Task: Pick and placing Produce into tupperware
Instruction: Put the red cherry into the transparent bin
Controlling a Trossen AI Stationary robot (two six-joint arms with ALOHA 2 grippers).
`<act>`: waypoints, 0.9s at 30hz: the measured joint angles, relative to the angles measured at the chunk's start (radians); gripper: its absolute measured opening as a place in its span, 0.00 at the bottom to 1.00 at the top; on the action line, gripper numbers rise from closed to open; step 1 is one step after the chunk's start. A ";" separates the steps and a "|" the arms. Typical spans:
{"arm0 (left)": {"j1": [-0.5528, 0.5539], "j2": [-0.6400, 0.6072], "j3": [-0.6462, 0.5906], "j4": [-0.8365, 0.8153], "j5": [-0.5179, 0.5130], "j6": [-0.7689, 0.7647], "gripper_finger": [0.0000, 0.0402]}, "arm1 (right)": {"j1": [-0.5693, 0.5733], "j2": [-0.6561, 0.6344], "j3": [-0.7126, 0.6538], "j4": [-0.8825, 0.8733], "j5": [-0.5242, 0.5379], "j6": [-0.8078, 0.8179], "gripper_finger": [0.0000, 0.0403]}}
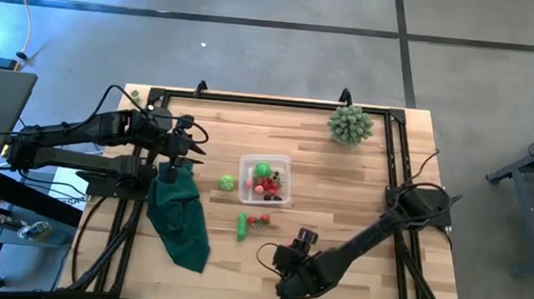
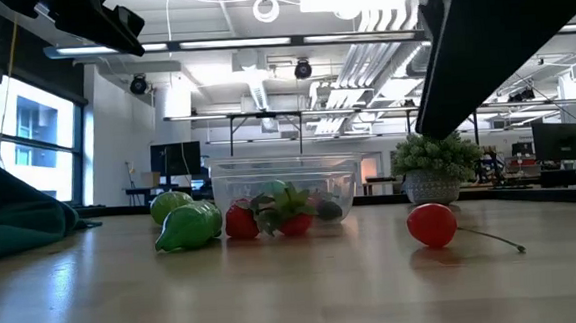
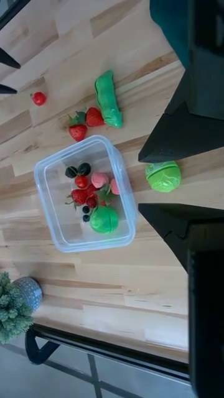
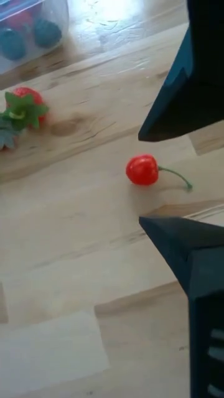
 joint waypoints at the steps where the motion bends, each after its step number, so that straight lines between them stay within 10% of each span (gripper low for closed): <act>1: 0.000 0.000 0.000 0.000 0.000 0.000 0.26 | -0.003 0.002 0.000 -0.002 -0.001 0.000 0.52; 27: 0.000 0.000 0.000 0.000 0.000 0.000 0.26 | -0.188 0.004 0.000 0.049 -0.298 -0.233 0.63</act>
